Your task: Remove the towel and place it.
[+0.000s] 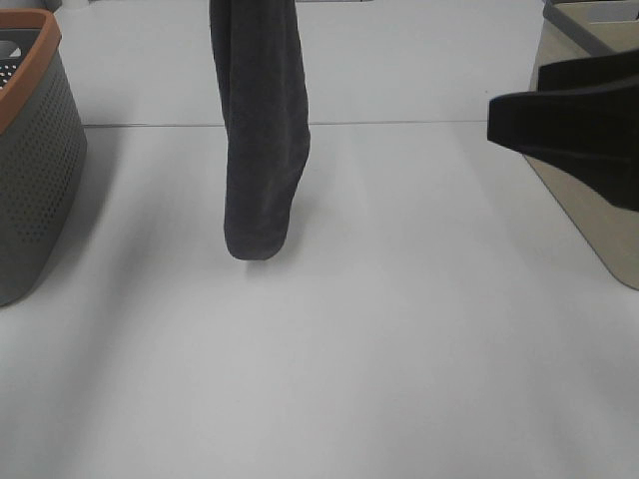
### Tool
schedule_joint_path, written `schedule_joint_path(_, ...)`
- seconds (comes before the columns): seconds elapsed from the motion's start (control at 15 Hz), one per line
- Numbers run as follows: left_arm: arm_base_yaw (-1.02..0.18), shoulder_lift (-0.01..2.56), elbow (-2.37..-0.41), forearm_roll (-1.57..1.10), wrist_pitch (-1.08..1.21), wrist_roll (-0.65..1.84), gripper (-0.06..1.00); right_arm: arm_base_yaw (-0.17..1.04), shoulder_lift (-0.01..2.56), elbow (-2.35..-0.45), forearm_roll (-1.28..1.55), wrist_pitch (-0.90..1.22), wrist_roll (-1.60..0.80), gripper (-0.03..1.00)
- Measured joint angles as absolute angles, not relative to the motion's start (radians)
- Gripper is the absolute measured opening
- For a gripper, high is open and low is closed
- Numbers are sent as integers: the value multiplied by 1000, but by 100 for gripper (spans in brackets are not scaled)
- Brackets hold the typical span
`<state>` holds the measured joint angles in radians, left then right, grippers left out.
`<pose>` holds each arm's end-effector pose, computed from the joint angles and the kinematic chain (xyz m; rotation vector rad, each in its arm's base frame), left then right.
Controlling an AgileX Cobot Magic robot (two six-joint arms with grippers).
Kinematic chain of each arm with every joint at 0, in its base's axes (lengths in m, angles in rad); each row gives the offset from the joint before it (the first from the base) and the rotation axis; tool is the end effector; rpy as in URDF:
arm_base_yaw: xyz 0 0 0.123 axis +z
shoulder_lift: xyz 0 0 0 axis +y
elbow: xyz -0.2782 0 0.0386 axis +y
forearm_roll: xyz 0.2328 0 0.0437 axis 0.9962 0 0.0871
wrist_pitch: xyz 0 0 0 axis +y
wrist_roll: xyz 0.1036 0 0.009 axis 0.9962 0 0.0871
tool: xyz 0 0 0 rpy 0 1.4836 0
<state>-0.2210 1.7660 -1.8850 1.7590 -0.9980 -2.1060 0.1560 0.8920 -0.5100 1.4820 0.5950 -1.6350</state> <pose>0.3484 -0.1662 0.4550 0.7800 1.5482 -1.1036 0.1575 0.0836 0.2876 -0.6926 1.7705 0.5575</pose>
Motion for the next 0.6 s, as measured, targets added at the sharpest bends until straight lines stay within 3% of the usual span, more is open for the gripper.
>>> schedule_joint_path(0.27, -285, 1763, -1885, 1758, -830, -2157, 0, 156, 1066, -514, 1717, 687, -1919, 63)
schedule_joint_path(0.6, -396, 1802, -1885, 1757, -675, -2159, 0, 187, 1249, -634, 1736, 717, -1947, 63)
